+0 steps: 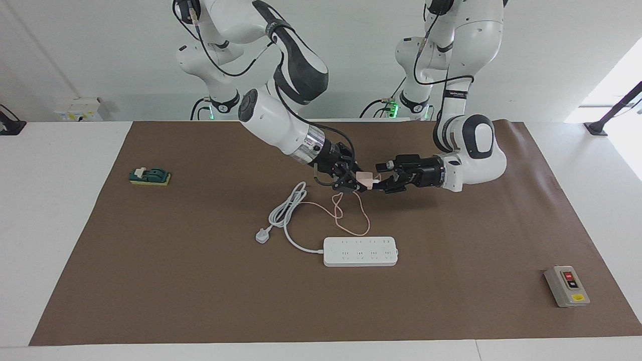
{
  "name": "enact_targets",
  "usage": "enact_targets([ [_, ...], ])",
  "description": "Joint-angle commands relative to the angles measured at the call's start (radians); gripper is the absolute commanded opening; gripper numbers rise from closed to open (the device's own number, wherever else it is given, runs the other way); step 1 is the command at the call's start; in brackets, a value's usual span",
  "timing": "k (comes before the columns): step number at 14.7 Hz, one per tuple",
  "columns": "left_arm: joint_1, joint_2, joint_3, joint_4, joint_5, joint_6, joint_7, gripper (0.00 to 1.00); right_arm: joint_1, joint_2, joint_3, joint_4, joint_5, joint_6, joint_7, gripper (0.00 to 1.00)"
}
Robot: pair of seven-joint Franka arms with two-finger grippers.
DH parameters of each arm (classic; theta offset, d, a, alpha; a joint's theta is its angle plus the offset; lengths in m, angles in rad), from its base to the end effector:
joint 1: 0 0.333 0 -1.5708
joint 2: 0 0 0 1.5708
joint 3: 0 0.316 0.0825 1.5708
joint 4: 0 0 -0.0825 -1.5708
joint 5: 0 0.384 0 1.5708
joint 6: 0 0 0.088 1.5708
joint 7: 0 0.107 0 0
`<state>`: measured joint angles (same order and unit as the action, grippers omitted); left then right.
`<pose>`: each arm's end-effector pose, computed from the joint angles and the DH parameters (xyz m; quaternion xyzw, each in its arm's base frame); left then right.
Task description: Plug charger into power strip
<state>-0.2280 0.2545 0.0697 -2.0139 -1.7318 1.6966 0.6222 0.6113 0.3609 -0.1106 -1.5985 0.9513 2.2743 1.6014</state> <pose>0.5709 -0.1884 0.3803 0.6971 0.0436 -0.0166 0.7154 0.5958 0.3604 0.4660 -0.6342 0.6608 0.2541 0.3108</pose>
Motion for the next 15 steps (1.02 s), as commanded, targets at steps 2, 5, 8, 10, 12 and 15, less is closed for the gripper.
enact_targets([
  [2, -0.010, 0.017, 0.004, 0.021, -0.005, -0.006, -0.010, 1.00, 0.004, 0.009, 0.000, 0.014, 0.020, 0.008, 0.012, 0.00],
  [5, -0.020, 0.017, 0.004, 0.021, -0.006, 0.000, -0.009, 1.00, 0.004, 0.009, 0.000, 0.014, 0.020, 0.008, 0.014, 0.00],
  [8, -0.025, 0.020, 0.004, 0.030, -0.006, 0.005, -0.009, 1.00, 0.004, 0.009, 0.000, 0.014, 0.020, 0.008, 0.014, 0.00],
  [10, -0.025, 0.020, 0.004, 0.032, -0.005, 0.005, -0.009, 1.00, 0.004, 0.009, 0.000, 0.014, 0.020, 0.008, 0.014, 0.00],
  [12, -0.025, 0.020, 0.006, 0.031, -0.003, 0.008, -0.009, 1.00, 0.004, 0.009, 0.000, 0.014, 0.020, 0.008, 0.014, 0.00],
  [15, -0.027, 0.020, 0.004, 0.032, -0.003, 0.012, -0.009, 0.99, 0.004, 0.009, 0.000, 0.014, 0.020, 0.008, 0.014, 0.00],
])
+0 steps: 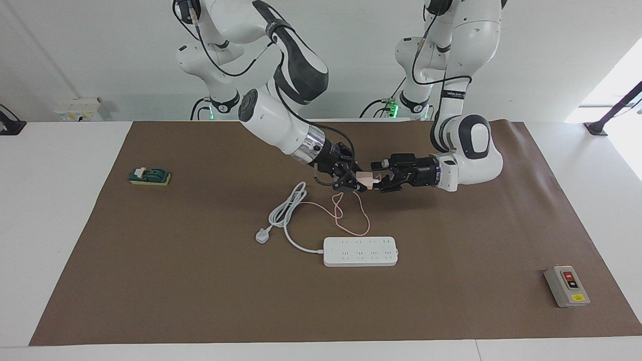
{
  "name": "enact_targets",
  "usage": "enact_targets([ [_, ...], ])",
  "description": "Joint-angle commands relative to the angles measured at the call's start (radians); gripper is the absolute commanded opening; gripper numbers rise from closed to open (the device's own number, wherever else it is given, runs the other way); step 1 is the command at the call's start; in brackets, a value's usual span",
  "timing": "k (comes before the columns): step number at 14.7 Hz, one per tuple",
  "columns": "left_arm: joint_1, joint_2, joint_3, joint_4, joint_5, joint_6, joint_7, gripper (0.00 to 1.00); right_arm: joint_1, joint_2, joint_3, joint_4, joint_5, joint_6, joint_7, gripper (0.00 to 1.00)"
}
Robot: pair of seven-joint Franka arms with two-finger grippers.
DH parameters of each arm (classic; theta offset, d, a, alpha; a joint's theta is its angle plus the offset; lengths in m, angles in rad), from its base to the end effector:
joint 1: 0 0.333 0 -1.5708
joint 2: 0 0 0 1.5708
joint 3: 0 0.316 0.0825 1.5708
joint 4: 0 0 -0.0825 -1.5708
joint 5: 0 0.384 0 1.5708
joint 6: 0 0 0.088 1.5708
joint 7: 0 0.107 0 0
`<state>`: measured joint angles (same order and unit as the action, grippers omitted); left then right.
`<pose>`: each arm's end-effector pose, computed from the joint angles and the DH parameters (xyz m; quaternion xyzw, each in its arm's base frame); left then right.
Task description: Plug charger into power strip
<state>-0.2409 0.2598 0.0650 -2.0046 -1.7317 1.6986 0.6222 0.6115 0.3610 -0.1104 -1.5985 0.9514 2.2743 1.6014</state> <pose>0.5701 -0.1986 0.3811 0.6974 0.0366 -0.0211 0.7154 0.5956 0.3607 0.4659 -0.6343 0.6607 0.2542 0.3107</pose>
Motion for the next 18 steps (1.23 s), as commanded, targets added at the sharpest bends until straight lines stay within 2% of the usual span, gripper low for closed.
enact_targets([
  [1, -0.014, 0.015, 0.009, 0.023, -0.003, 0.009, -0.010, 0.95, 0.004, 0.009, 0.000, 0.014, 0.021, 0.008, 0.014, 0.00],
  [3, -0.014, 0.015, 0.009, 0.023, -0.003, 0.009, -0.012, 0.80, 0.004, 0.009, 0.000, 0.014, 0.021, 0.008, 0.014, 0.00],
  [5, -0.021, 0.015, 0.009, 0.023, -0.002, 0.009, -0.012, 0.48, 0.004, 0.009, 0.000, 0.014, 0.021, 0.008, 0.014, 0.00],
  [6, -0.021, 0.015, 0.010, 0.023, -0.002, 0.009, -0.010, 0.46, 0.004, 0.009, 0.000, 0.014, 0.021, 0.008, 0.014, 0.00],
  [8, -0.021, 0.015, 0.010, 0.023, -0.002, 0.009, -0.010, 0.34, 0.004, 0.009, 0.000, 0.014, 0.021, 0.008, 0.015, 0.00],
  [9, -0.021, 0.016, 0.010, 0.024, 0.001, 0.003, -0.012, 0.09, 0.004, 0.009, 0.000, 0.014, 0.021, 0.008, 0.015, 0.00],
  [10, -0.021, 0.016, 0.010, 0.029, 0.004, 0.003, -0.012, 0.00, 0.004, 0.009, 0.000, 0.014, 0.021, 0.008, 0.015, 0.00],
  [14, -0.020, 0.016, 0.010, 0.029, 0.004, 0.003, -0.015, 0.00, 0.004, 0.009, 0.000, 0.014, 0.021, 0.010, 0.020, 0.00],
  [15, -0.020, 0.016, 0.009, 0.029, 0.004, 0.001, -0.015, 0.00, 0.004, 0.007, 0.000, 0.014, 0.020, 0.008, 0.023, 0.99],
  [18, -0.014, 0.016, 0.012, 0.032, 0.014, 0.006, -0.015, 0.00, 0.004, 0.007, 0.000, 0.017, 0.018, 0.013, 0.026, 1.00],
])
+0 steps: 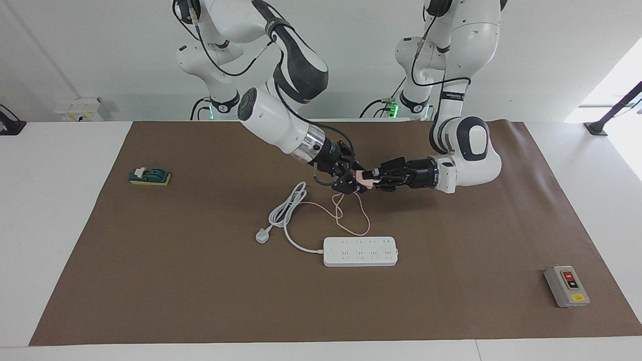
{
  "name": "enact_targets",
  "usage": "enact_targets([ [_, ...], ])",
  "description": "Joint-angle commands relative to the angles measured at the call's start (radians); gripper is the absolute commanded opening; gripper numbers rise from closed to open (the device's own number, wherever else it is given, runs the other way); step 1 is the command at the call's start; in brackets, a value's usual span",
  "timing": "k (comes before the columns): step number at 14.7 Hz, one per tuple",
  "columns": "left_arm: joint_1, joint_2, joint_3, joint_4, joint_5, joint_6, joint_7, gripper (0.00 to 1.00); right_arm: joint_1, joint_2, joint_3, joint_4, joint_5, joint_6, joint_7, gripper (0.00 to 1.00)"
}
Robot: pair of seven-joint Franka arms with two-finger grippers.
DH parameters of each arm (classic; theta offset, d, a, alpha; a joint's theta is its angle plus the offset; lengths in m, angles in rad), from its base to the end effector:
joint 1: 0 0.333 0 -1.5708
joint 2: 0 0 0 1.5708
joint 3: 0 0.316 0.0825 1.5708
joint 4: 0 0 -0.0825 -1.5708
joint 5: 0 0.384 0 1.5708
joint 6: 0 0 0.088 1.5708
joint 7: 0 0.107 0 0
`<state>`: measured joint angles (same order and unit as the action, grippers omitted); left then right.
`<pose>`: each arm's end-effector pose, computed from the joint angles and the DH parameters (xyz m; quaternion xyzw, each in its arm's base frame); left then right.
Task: Plug charger into power strip
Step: 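Pull the charger away with the left gripper while the right gripper withdraws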
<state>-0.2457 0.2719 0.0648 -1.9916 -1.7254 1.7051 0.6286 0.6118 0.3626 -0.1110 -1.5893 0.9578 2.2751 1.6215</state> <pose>0.5727 -0.2017 0.3785 0.7010 0.0324 -0.0196 0.7121 0.5969 0.3615 0.4696 -0.6259 0.6661 0.2583 0.3128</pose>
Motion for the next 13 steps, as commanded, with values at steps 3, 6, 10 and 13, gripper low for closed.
enact_targets([
  [3, 0.011, 0.013, 0.018, 0.069, 0.062, 0.024, -0.042, 0.00, 0.002, 0.006, 0.001, 0.008, 0.012, 0.011, 0.008, 1.00],
  [6, 0.068, 0.015, 0.018, 0.135, 0.209, 0.065, -0.157, 0.00, -0.007, 0.003, 0.001, 0.008, 0.012, -0.002, 0.009, 1.00],
  [10, 0.118, -0.011, 0.021, 0.212, 0.441, 0.068, -0.335, 0.00, -0.020, -0.002, -0.006, 0.012, 0.012, -0.026, 0.011, 1.00],
  [13, 0.132, -0.043, 0.021, 0.290, 0.761, 0.056, -0.524, 0.00, -0.066, -0.019, -0.010, 0.014, 0.007, -0.090, 0.011, 1.00],
])
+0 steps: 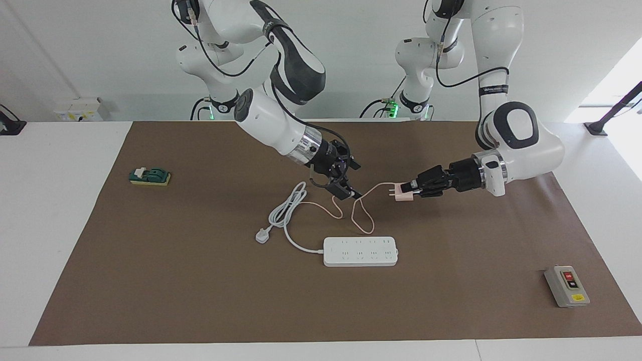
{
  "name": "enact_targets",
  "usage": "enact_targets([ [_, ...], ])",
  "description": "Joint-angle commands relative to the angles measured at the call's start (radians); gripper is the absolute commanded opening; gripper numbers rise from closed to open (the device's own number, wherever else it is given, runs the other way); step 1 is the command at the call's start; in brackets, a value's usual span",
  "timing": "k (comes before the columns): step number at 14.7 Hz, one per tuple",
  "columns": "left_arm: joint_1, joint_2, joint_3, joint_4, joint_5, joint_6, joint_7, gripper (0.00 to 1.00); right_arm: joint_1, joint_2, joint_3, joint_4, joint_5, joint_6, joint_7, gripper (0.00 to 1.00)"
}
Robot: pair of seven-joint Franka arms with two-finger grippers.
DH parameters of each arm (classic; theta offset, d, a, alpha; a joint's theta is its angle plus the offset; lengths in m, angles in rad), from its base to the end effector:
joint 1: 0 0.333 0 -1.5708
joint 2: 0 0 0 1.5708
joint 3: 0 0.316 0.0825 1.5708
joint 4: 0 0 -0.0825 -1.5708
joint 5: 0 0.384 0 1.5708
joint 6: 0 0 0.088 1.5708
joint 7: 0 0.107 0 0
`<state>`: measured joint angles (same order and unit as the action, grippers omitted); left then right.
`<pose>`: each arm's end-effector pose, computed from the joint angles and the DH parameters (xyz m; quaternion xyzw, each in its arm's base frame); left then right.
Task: Plug charger into power strip
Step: 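Pull the charger away with the left gripper while the right gripper withdraws, then turn the charger with the left gripper toward the power strip end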
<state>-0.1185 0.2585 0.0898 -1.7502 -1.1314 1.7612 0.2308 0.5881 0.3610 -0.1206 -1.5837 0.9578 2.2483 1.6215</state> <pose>0.6209 -0.1024 0.4488 0.8581 0.0547 -0.0517 0.5079 0.6060 0.3444 0.4720 -0.6204 0.6716 0.2595 0.3111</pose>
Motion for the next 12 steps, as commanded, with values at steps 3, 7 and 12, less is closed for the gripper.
enact_targets([
  [3, 0.006, -0.054, -0.002, 0.112, 0.451, -0.072, -0.253, 0.00, -0.134, -0.053, -0.002, 0.008, -0.011, -0.160, 0.009, 1.00],
  [7, 0.049, -0.111, -0.004, 0.121, 0.622, -0.189, -0.297, 0.00, -0.237, -0.100, -0.004, 0.008, -0.109, -0.245, -0.003, 1.00],
  [12, 0.040, -0.176, -0.005, 0.143, 0.798, -0.175, -0.350, 0.00, -0.350, -0.155, -0.004, 0.004, -0.260, -0.369, -0.174, 1.00],
])
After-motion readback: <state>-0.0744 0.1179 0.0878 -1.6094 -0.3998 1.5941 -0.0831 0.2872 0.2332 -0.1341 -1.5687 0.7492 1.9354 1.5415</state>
